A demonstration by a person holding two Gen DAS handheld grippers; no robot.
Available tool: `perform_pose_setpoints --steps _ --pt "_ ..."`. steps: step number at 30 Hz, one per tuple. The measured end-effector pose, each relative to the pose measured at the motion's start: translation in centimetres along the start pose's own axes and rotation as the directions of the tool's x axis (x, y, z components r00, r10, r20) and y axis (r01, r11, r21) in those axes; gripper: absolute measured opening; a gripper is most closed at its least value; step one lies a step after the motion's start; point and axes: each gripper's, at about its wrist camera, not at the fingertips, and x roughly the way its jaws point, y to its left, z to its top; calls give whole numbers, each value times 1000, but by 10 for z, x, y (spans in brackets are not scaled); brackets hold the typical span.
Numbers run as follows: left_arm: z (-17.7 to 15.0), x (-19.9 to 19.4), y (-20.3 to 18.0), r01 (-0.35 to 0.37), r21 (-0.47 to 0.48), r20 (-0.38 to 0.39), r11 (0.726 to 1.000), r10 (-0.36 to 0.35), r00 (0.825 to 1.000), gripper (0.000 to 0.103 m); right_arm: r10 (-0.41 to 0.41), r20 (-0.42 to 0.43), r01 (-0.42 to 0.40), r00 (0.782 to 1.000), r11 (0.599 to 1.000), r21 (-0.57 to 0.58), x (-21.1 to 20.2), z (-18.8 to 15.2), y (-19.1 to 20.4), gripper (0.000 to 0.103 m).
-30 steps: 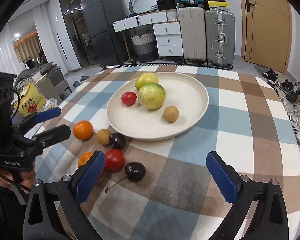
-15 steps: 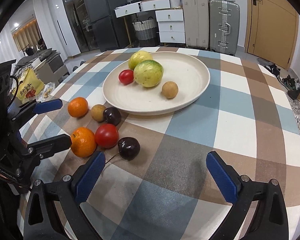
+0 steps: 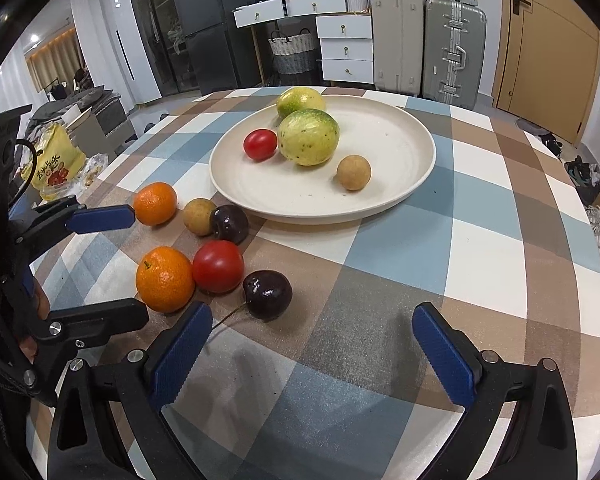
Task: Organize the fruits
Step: 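Withdraw both tools and move toward the orange and dark plum, then grasp the orange with the left tool while the right tool grasps the dark purple plum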
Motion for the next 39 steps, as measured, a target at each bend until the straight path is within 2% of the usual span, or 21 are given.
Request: perform_pose_setpoints --steps 5,7,9,16,23,26,34,39 --pt "-1 2 -1 29 6 -20 1000 -29 999 67 -3 -7 3 1000 1000 -8 4 2 4 101" --pt "-1 4 -3 36 11 -25 999 -36 999 65 -1 -15 1 1000 1000 -16 7 1 6 97" --pt "-1 4 -4 44 14 -30 999 -44 999 63 -5 -17 5 1000 1000 -23 9 1 7 88" --pt "-3 12 -3 49 -3 -37 999 -49 998 61 -9 -9 9 1000 998 -55 10 1 14 78" --pt "-5 23 -1 65 -25 -66 998 -66 996 41 8 -7 -8 1000 996 -94 11 1 22 68" --pt "-5 24 0 72 -33 -64 997 -74 995 39 15 -3 -16 1000 995 -102 10 1 24 59" --pt "-4 21 -3 82 -24 -48 996 -83 995 38 33 4 -33 999 995 -92 9 2 22 53" --pt "-2 19 -1 82 -33 -35 996 -84 996 38 41 5 -40 999 993 -108 9 2 25 44"
